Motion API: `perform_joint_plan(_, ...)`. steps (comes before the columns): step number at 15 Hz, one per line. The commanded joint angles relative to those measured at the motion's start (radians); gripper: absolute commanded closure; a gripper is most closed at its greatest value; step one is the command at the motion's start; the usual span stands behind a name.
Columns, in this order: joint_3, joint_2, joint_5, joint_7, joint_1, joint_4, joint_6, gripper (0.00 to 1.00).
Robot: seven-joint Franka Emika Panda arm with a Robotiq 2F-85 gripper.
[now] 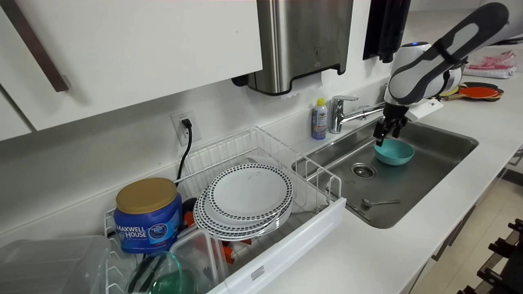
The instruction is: Put the bowl in the sink on the dish rack
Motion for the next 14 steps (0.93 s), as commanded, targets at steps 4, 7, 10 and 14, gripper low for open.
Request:
perform_joint_plan(4,-0.047,0.226,-0.025,0.159,0.009,0.165,0.12,0.0)
perform_joint_plan(7,-0.09,0.303,-0.044,0.245,0.033,0.224,0.145,0.0)
perform_joint_plan(10,-0.142,0.368,-0.066,0.322,0.064,0.277,0.148,0.0)
perform_joint_plan(14,-0.194,0.444,-0.08,0.405,0.098,0.345,0.138,0.0)
